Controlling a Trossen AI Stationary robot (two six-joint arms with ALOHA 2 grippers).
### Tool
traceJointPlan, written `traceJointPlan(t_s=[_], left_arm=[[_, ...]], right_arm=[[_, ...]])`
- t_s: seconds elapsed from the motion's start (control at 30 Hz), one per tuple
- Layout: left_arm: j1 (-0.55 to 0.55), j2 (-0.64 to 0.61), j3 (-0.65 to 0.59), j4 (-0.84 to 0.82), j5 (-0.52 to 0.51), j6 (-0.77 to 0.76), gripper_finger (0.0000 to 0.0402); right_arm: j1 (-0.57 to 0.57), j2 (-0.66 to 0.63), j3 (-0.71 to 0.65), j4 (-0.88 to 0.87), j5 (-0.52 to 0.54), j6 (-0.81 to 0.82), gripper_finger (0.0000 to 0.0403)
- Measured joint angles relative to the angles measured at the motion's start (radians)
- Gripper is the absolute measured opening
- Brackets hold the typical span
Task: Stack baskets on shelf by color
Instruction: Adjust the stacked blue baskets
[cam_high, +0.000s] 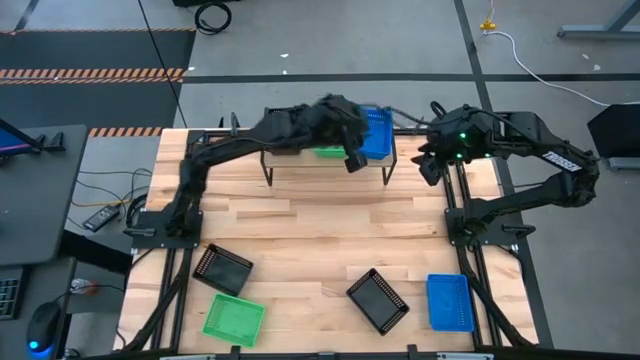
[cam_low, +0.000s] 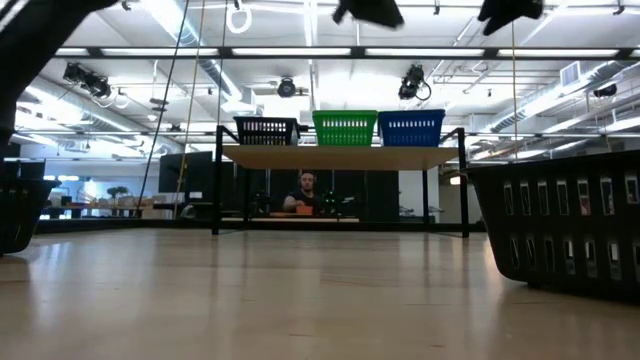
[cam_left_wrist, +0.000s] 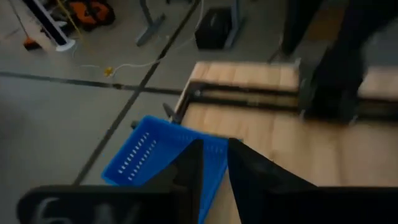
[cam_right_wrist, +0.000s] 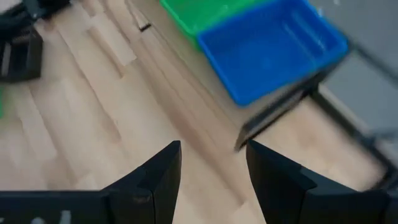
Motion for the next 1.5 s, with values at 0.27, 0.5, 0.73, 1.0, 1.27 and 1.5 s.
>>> traceJointPlan(t_s=[0.27, 0.5, 0.73, 1.0, 1.27, 1.5], left_arm=[[-0.021, -0.162, 0.0, -0.022, 0.065, -0.209, 0.0068], [-0.055, -0.266, 0.002, -0.222, 0.065, -0.246, 0.0068], [-0.111, -0.308, 0.0, -0.347, 0.061, -0.307, 0.006], [-0.164, -0.346, 0.0, -0.413, 0.002, -0.369, 0.005], [-0.185, -0.38, 0.0, -0.446, -0.004, -0.414, 0.0048], [-0.199, -0.393, 0.0, -0.449, -0.007, -0.43, 0.0048]], right_arm=[[-0.018, 0.094, -0.087, 0.219, 0.008, -0.28, 0.0187], [-0.11, 0.237, -0.109, 0.29, -0.019, -0.392, 0.0187], [-0.179, 0.34, -0.109, 0.286, -0.102, -0.427, 0.0187], [-0.209, 0.372, -0.109, 0.249, -0.102, -0.49, 0.0162], [-0.233, 0.361, -0.109, 0.213, -0.099, -0.53, 0.0083], [-0.239, 0.361, -0.108, 0.184, -0.109, -0.559, 0.0022]])
